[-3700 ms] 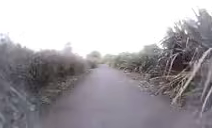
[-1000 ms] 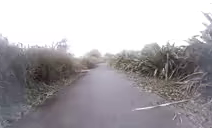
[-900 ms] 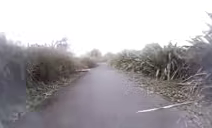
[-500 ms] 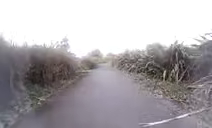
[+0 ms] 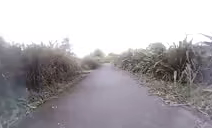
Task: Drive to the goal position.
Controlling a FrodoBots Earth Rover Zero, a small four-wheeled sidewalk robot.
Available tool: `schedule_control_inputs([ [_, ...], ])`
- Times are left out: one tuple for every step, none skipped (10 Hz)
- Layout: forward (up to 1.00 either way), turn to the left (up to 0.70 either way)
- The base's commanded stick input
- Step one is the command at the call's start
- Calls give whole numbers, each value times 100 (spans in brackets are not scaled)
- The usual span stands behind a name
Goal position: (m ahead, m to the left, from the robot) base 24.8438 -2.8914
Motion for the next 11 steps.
schedule_control_inputs([
  [70, 0],
  [70, 0],
  [70, -35],
  [70, -35],
  [70, -35],
  [70, -35],
  [70, -35],
  [70, -35],
  [70, 0],
  [70, 0],
  [70, 0],
])
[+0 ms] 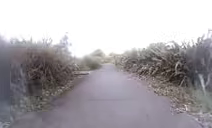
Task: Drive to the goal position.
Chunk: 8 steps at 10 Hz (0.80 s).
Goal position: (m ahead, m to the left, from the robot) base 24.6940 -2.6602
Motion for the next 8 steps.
schedule_control_inputs([
  [70, 0],
  [70, 0],
  [70, 0],
  [70, 0],
  [70, 0],
  [70, 0],
  [70, 0],
  [70, 0],
])
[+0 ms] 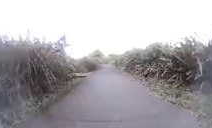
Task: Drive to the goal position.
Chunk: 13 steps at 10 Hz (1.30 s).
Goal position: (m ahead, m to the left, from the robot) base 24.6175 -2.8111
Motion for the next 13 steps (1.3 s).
schedule_control_inputs([
  [70, 0],
  [70, 0],
  [70, 0],
  [70, 0],
  [70, -1],
  [70, -2],
  [70, -35],
  [70, -35],
  [70, -35],
  [70, -35],
  [70, -35],
  [70, -35],
  [70, -35],
])
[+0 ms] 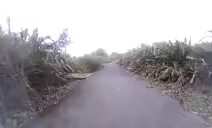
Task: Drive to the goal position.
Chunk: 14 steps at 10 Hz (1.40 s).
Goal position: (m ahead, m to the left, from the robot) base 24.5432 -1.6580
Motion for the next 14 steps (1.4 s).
schedule_control_inputs([
  [70, -35],
  [70, -35],
  [70, 0],
  [70, 0],
  [70, 0],
  [70, 0],
  [70, 0],
  [70, 0],
  [70, 0],
  [70, 0],
  [70, 0],
  [70, 0],
  [70, 0],
  [70, 0],
])
